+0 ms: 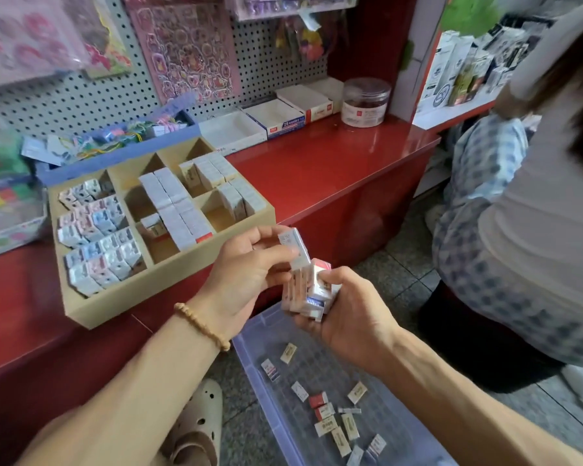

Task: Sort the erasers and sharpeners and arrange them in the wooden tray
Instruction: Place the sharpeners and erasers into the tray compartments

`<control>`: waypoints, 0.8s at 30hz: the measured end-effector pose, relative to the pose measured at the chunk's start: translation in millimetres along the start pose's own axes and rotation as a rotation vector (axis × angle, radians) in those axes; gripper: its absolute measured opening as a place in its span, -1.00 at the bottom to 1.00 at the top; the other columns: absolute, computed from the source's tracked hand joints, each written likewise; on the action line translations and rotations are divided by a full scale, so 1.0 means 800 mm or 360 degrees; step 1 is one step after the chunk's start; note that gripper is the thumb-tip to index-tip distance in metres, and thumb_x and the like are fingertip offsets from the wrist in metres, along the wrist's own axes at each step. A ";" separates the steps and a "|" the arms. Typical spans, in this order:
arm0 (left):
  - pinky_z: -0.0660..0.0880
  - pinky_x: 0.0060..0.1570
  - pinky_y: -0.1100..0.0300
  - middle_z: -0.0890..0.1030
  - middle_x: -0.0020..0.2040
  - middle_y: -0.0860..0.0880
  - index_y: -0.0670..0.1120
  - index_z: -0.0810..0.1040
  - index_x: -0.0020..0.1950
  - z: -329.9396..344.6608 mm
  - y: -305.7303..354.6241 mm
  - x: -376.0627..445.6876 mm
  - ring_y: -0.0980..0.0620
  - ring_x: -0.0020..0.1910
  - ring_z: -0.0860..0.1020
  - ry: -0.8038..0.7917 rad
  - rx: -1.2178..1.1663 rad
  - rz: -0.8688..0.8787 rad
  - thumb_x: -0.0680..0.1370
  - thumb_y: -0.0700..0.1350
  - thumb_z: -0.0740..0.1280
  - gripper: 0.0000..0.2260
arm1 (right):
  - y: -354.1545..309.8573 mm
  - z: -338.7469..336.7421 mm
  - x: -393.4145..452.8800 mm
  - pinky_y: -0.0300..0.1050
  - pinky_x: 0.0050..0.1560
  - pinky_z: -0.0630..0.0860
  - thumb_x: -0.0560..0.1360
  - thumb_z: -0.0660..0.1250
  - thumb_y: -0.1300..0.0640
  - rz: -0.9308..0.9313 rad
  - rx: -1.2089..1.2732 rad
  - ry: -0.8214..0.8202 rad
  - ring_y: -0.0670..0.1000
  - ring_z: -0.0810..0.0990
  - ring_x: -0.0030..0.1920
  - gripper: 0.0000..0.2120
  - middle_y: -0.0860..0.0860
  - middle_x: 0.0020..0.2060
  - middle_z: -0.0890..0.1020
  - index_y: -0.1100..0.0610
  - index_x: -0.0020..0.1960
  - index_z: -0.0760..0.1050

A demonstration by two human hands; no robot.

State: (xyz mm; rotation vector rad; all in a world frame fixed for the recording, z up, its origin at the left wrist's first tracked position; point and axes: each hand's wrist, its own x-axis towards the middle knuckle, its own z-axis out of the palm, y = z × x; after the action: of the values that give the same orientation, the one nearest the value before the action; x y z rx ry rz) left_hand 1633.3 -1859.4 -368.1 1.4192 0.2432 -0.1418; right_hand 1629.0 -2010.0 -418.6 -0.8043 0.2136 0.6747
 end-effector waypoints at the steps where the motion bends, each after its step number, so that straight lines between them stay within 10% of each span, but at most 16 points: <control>1: 0.52 -0.24 0.22 0.67 -0.12 -0.07 -0.09 0.59 0.04 -0.004 0.008 0.005 0.08 -0.21 0.60 0.0049 0.0038 0.0028 0.48 -0.32 0.41 -0.80 | -0.006 0.005 0.004 -0.11 -0.31 0.59 0.33 0.31 0.13 -0.0007 -0.0001 0.0012 0.17 0.55 -0.08 -0.41 0.25 0.04 0.55 0.34 0.32 0.46; 10: 0.55 -0.11 0.14 0.61 -0.24 0.03 0.01 0.53 -0.16 -0.077 0.066 0.108 0.08 -0.24 0.58 0.0532 0.1162 0.0408 0.38 -0.25 0.55 -0.75 | -0.051 0.022 0.044 -0.10 -0.32 0.58 0.30 0.37 0.10 -0.0089 -0.0039 -0.0010 0.21 0.53 0.03 -0.48 0.20 0.02 0.58 0.25 0.24 0.52; 24: 0.54 -0.15 0.07 0.53 -0.27 0.11 0.04 0.51 -0.15 -0.098 0.047 0.157 0.05 -0.21 0.53 0.0297 0.2087 0.0534 0.38 -0.06 0.53 -0.80 | -0.058 0.020 0.062 -0.11 -0.30 0.59 0.33 0.34 0.06 -0.0126 0.0002 -0.0020 0.15 0.62 -0.09 -0.46 0.19 0.00 0.61 0.25 0.27 0.51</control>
State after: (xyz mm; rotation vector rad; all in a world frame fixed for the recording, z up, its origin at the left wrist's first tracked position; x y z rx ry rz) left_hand 1757.4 -1770.7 -373.6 2.7578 0.0306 0.1531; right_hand 1695.0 -1997.9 -400.8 -0.8027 0.1697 0.6047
